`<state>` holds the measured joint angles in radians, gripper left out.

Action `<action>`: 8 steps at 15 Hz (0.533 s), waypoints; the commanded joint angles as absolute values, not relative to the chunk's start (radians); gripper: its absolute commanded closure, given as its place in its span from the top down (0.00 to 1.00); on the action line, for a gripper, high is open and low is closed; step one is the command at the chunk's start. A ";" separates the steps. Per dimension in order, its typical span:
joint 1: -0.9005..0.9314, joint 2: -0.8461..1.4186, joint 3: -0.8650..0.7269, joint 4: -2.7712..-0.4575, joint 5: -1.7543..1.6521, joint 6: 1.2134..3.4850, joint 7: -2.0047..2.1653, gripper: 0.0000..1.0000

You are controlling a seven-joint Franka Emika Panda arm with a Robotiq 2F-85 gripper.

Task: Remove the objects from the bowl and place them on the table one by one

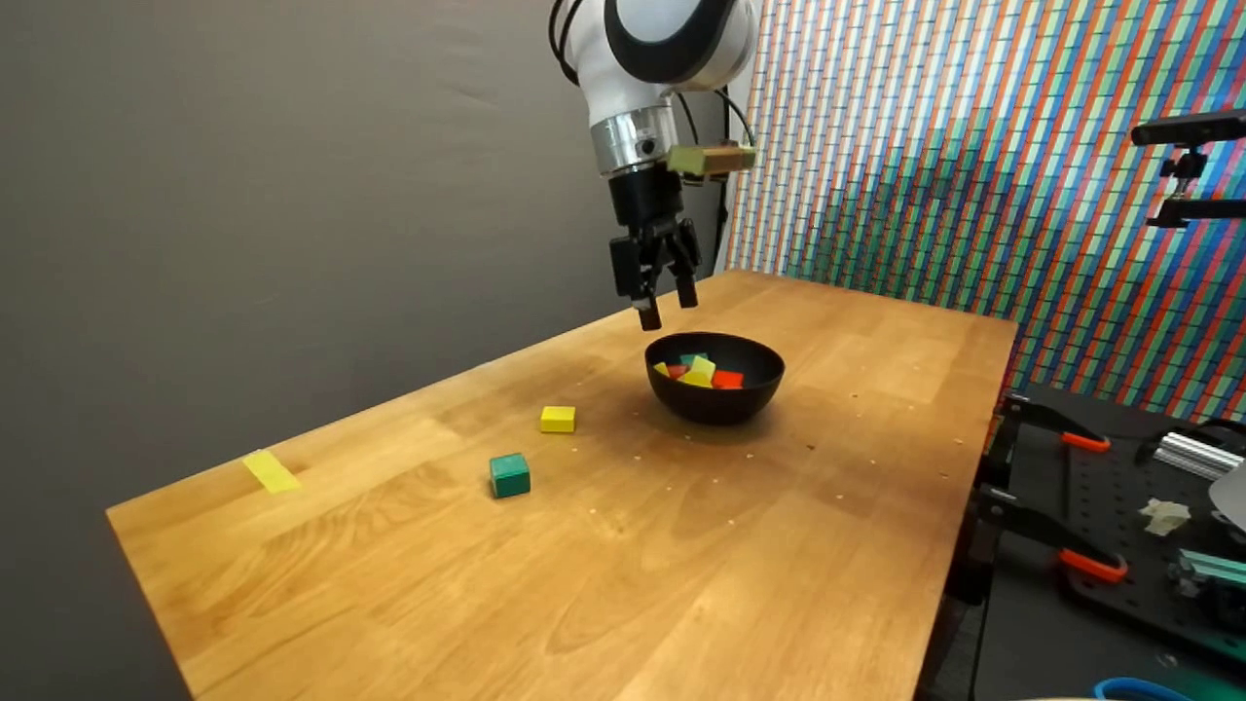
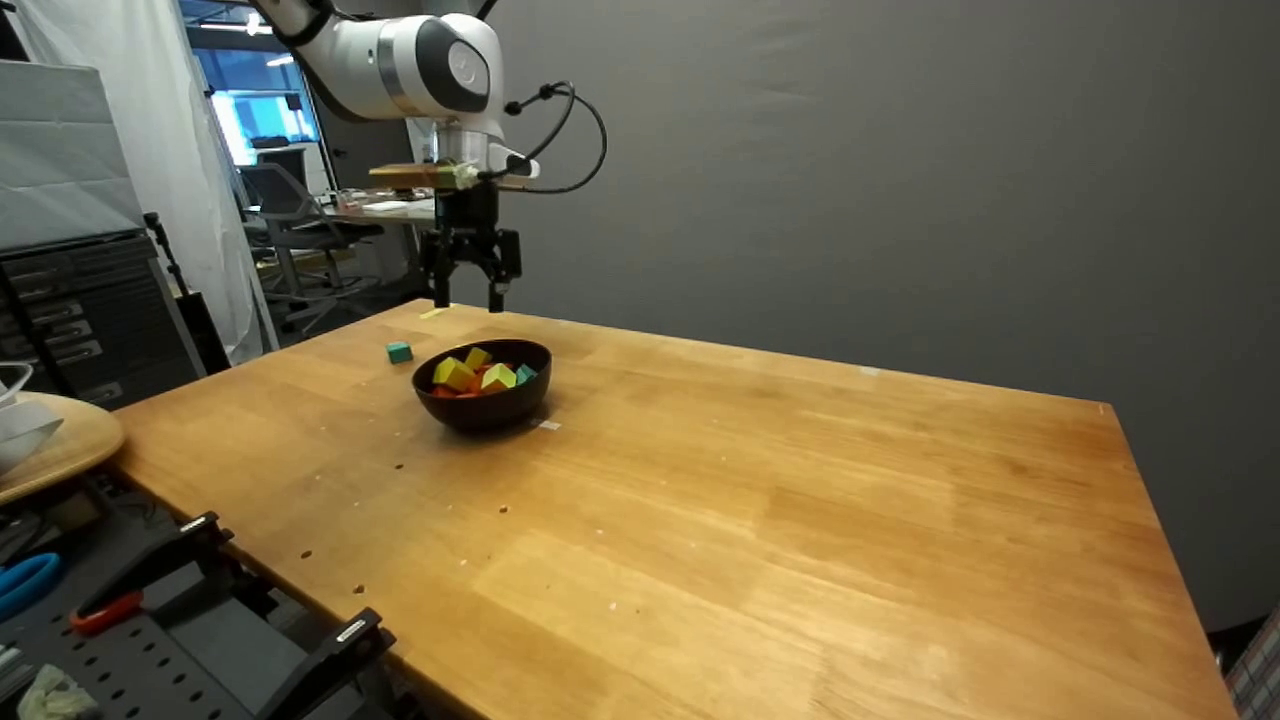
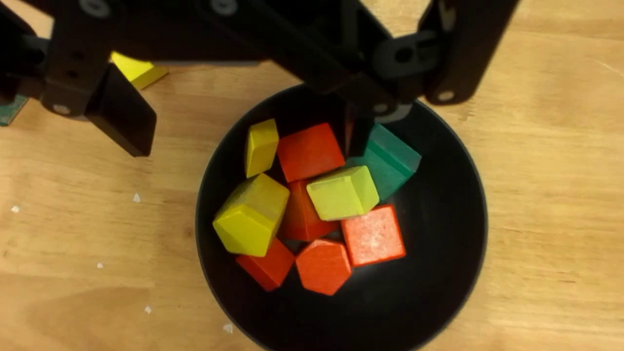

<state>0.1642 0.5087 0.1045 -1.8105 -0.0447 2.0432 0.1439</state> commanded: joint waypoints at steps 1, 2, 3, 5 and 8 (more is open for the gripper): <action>0.142 0.376 0.099 -2.056 0.030 2.308 0.190 1.00; 0.138 0.344 0.096 -2.107 0.045 2.366 0.201 1.00; 0.130 0.309 0.100 -2.161 0.067 2.406 0.195 1.00; 0.146 0.416 0.092 -2.042 0.031 2.331 0.181 1.00; 0.144 0.437 0.097 -2.033 0.038 2.334 0.166 1.00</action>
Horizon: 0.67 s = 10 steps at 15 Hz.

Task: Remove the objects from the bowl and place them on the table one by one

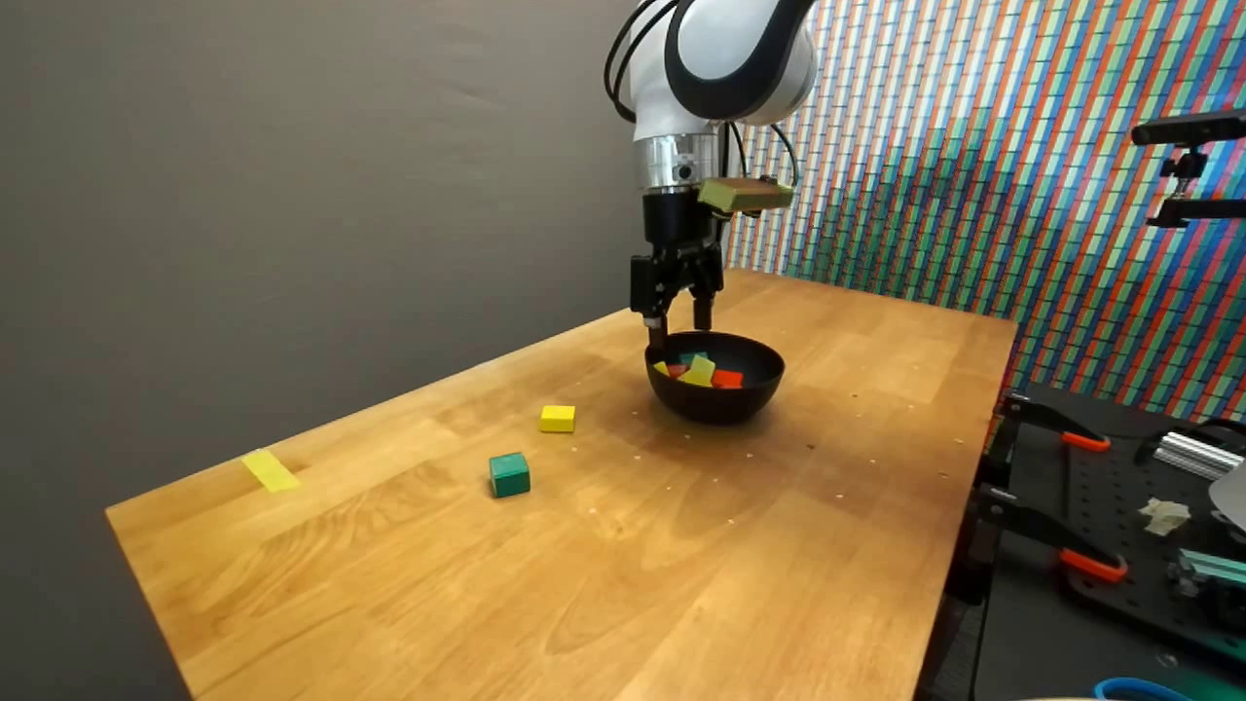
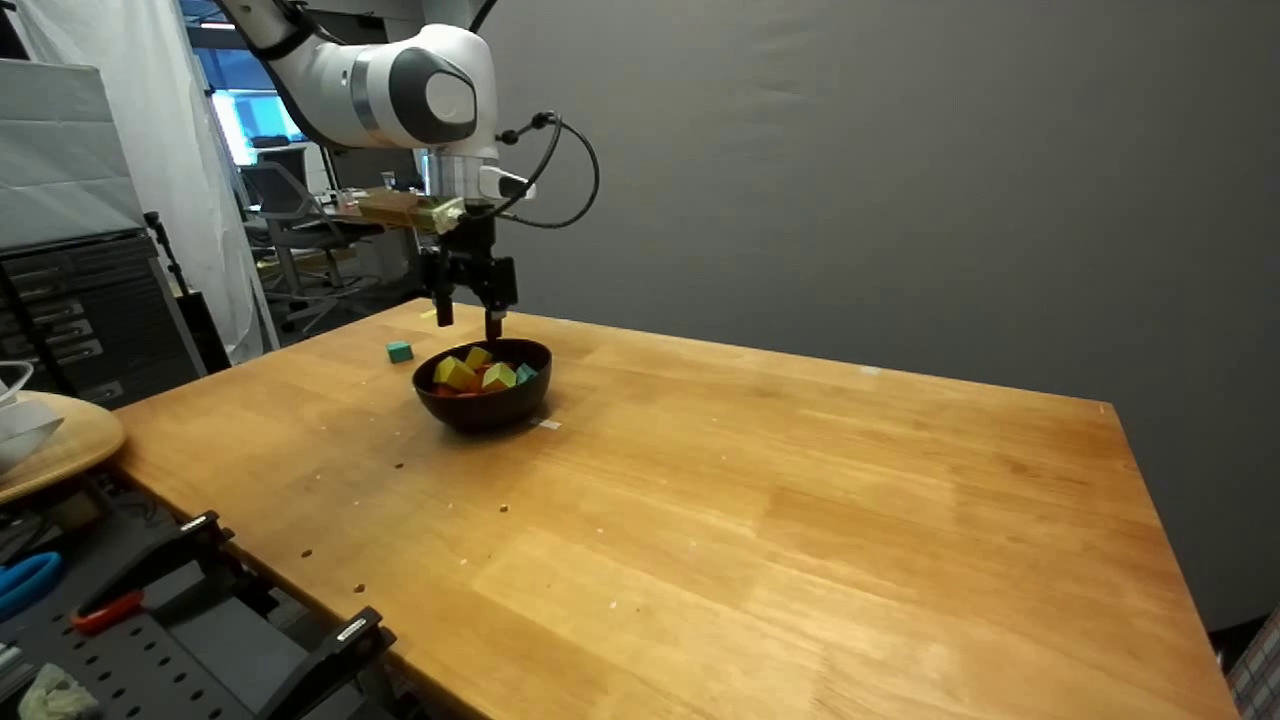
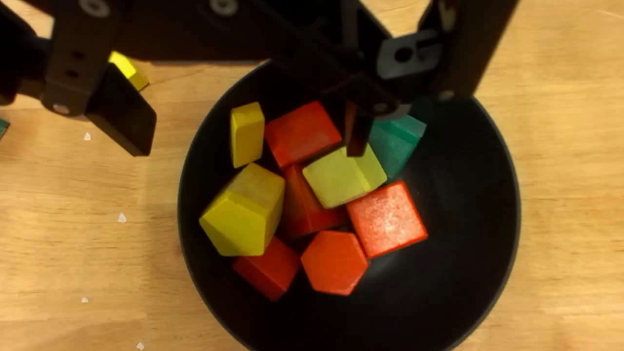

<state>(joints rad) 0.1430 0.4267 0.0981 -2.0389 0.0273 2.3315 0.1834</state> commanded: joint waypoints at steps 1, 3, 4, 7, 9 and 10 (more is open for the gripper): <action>0.139 0.455 0.101 -2.027 0.048 2.331 0.157 1.00; 0.133 0.494 0.100 -2.022 0.060 2.343 0.157 1.00; 0.126 0.504 0.104 -2.023 0.073 2.347 0.147 1.00; 0.117 0.519 0.110 -2.033 0.111 2.360 0.138 1.00; 0.114 0.527 0.111 -2.040 0.135 2.359 0.135 1.00; 0.111 0.528 0.112 -2.044 0.148 2.359 0.132 1.00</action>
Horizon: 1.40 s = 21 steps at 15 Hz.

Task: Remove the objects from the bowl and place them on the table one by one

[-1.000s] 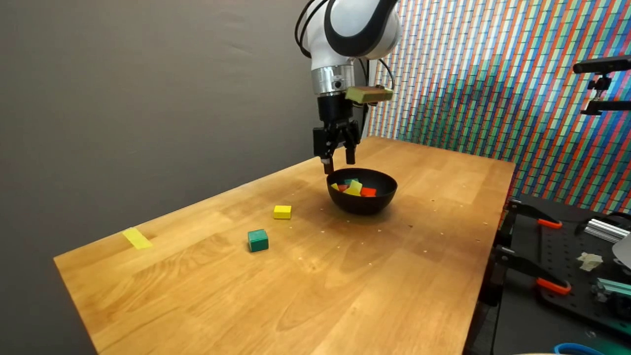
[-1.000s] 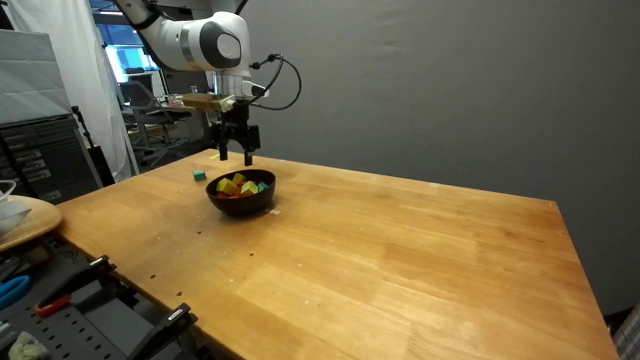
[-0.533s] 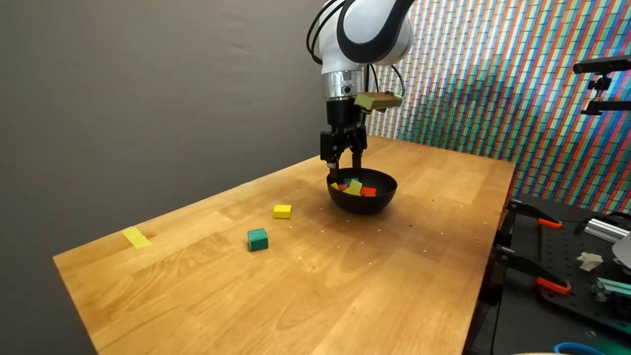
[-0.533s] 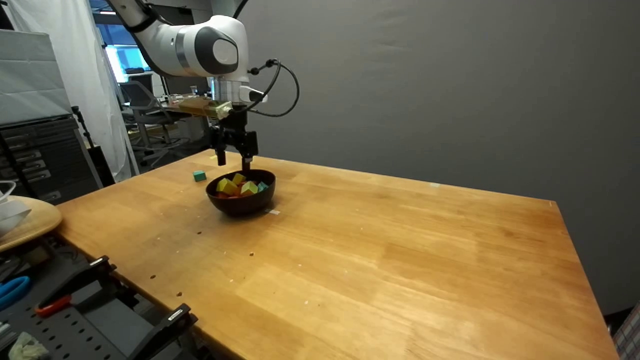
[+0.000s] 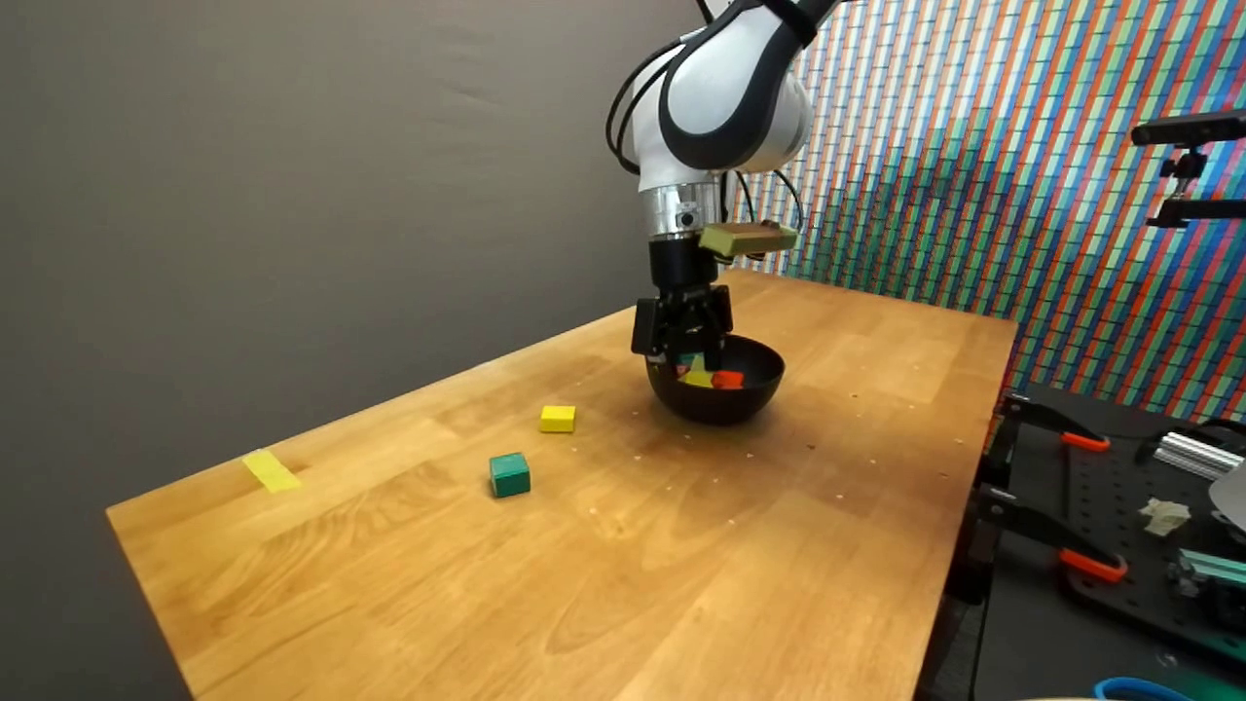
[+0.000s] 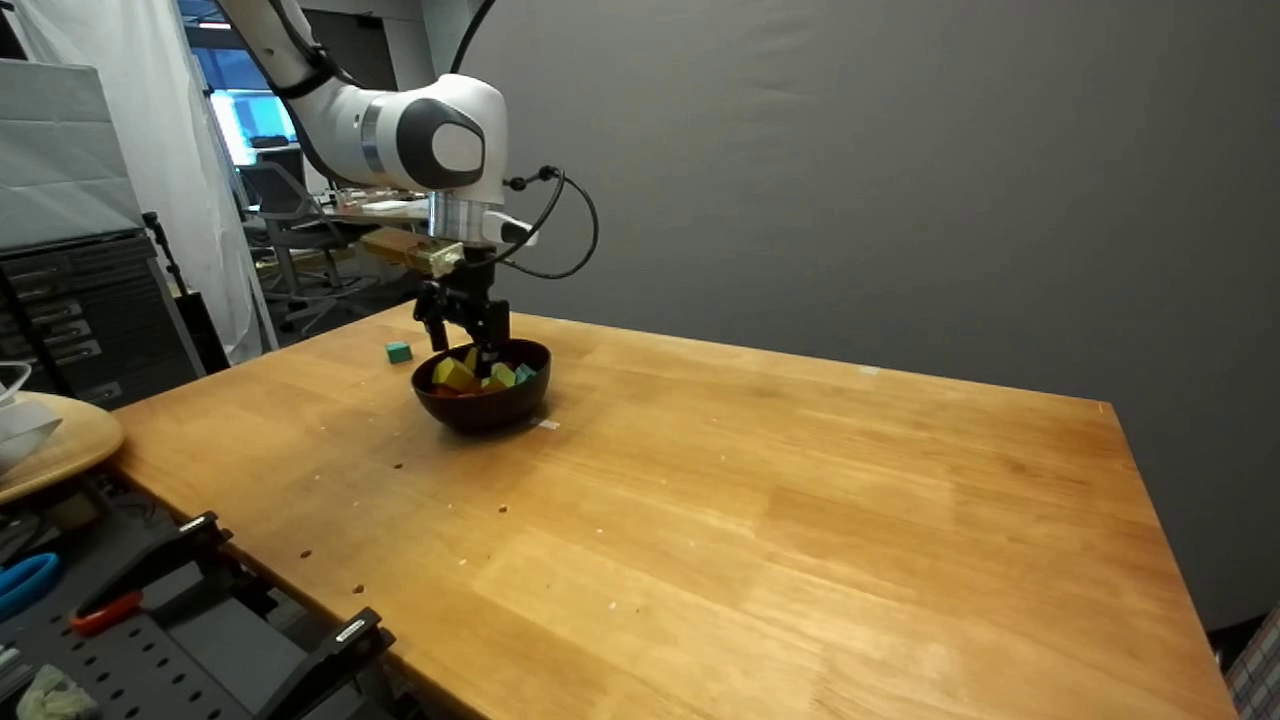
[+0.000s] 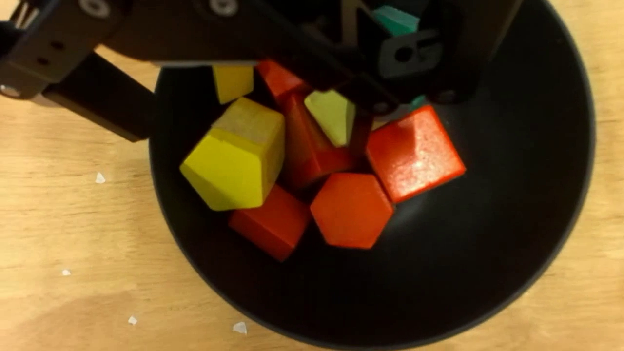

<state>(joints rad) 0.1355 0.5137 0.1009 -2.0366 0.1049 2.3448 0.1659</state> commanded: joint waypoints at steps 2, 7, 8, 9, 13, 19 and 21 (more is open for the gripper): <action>0.103 0.513 0.110 -2.072 0.178 2.380 0.131 1.00; 0.074 0.441 0.120 -2.178 0.273 2.502 0.103 1.00; 0.068 0.427 0.124 -2.201 0.291 2.531 0.097 1.00; 0.061 0.415 0.129 -2.220 0.310 2.556 0.087 1.00; 0.028 0.370 0.150 -2.299 0.382 2.644 0.047 1.00; -0.032 0.376 0.190 -2.343 0.461 2.689 -0.037 1.00; -0.026 0.395 0.187 -2.316 0.438 2.663 -0.036 1.00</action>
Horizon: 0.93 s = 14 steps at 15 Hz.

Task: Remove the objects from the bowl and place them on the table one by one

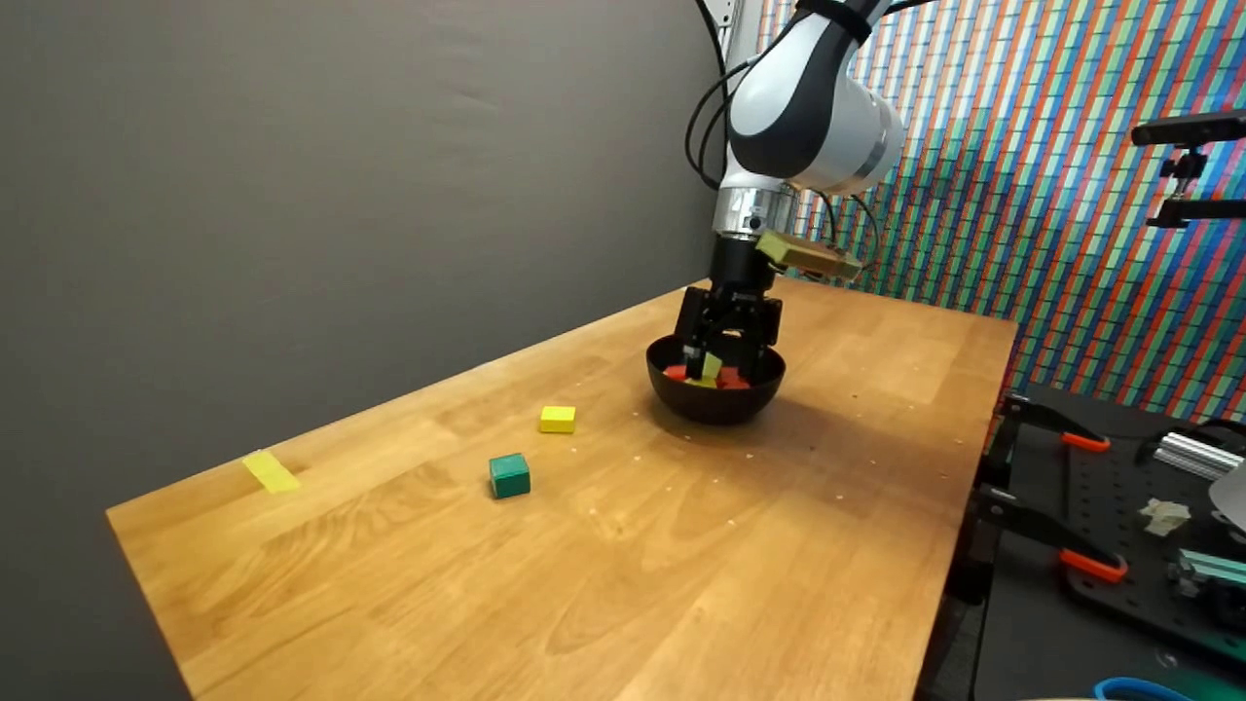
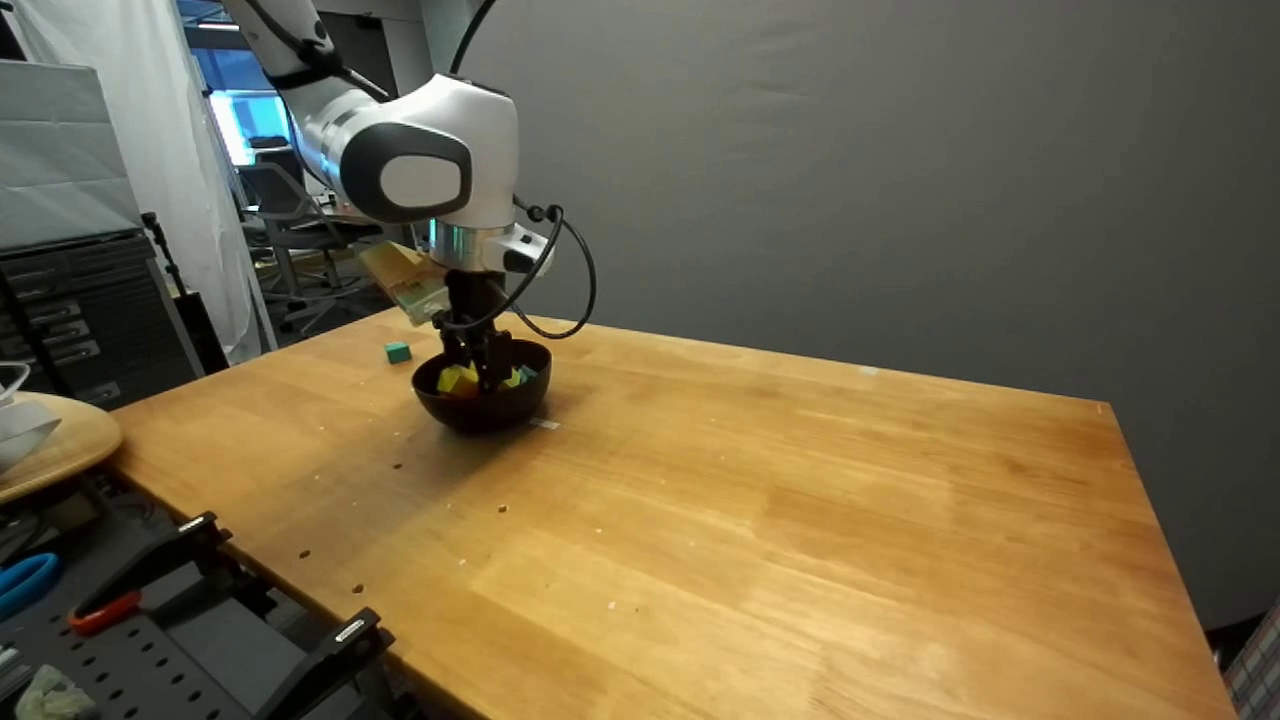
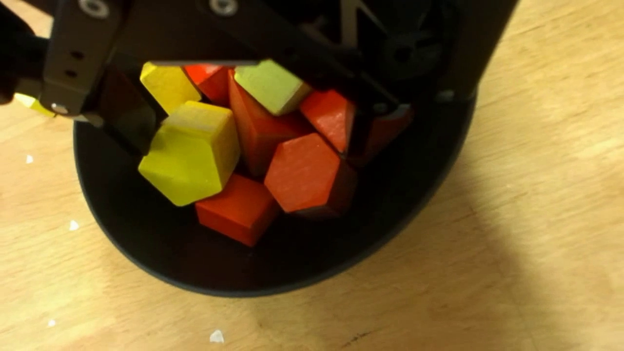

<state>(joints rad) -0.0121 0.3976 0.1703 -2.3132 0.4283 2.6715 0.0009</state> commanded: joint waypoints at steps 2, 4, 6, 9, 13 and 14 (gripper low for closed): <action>0.003 0.410 0.163 -2.285 0.383 2.626 0.000 1.00; 0.033 0.425 0.139 -2.256 0.318 2.587 0.038 1.00; 0.060 0.446 0.123 -2.216 0.256 2.530 0.072 1.00; 0.106 0.484 0.095 -2.143 0.168 2.434 0.138 0.66; 0.149 0.541 0.082 -2.044 0.095 2.315 0.188 0.70; 0.155 0.555 0.081 -2.022 0.083 2.292 0.190 0.72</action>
